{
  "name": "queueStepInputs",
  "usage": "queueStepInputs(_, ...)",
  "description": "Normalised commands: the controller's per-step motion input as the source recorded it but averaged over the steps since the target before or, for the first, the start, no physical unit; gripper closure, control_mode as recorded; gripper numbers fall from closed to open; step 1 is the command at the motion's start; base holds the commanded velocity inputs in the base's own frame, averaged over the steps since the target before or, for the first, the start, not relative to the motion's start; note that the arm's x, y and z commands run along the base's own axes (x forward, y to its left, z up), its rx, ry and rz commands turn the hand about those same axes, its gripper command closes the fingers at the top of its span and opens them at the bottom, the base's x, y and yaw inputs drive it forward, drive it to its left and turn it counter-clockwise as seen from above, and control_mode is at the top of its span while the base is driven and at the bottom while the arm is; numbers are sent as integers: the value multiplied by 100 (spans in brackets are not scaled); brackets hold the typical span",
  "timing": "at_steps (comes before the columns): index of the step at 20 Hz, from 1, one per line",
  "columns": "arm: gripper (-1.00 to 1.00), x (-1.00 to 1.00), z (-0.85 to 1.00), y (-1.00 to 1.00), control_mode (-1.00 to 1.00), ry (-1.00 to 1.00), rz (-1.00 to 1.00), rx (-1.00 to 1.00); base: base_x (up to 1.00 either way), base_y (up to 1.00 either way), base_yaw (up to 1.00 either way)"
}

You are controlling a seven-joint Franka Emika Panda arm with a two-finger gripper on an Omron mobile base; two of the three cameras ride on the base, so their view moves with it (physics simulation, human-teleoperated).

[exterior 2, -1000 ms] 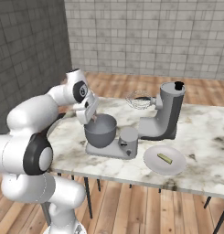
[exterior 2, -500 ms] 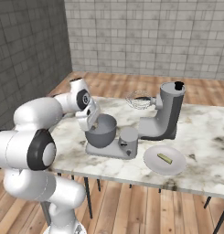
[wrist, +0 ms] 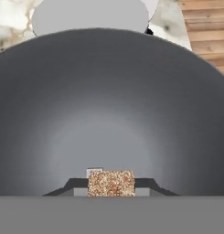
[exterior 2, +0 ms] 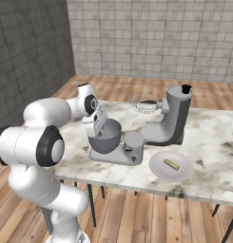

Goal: Add butter and sugar cubes to the stand mixer bowl and then turn on the stand mixer to begin making frosting.

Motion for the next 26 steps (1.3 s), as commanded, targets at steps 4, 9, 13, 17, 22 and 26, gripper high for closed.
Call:
queueStepInputs(4, 100, 33, -26, -11, -100, 4, 0, 0, 0, 0, 0)
queueStepInputs(9, -100, 5, -35, -5, -100, 3, 0, 0, 0, 0, 0)
queueStepInputs(13, -100, -2, -9, 0, -100, 0, 0, 0, 0, 0, 0)
queueStepInputs(17, -100, -22, 35, -7, -100, 0, 0, 3, 0, 0, 0)
queueStepInputs(22, -100, -34, 98, -1, -100, 0, 1, 9, 0, 0, 0)
queueStepInputs(26, -100, -59, 99, -20, -100, 0, 10, 5, 0, 0, 0)
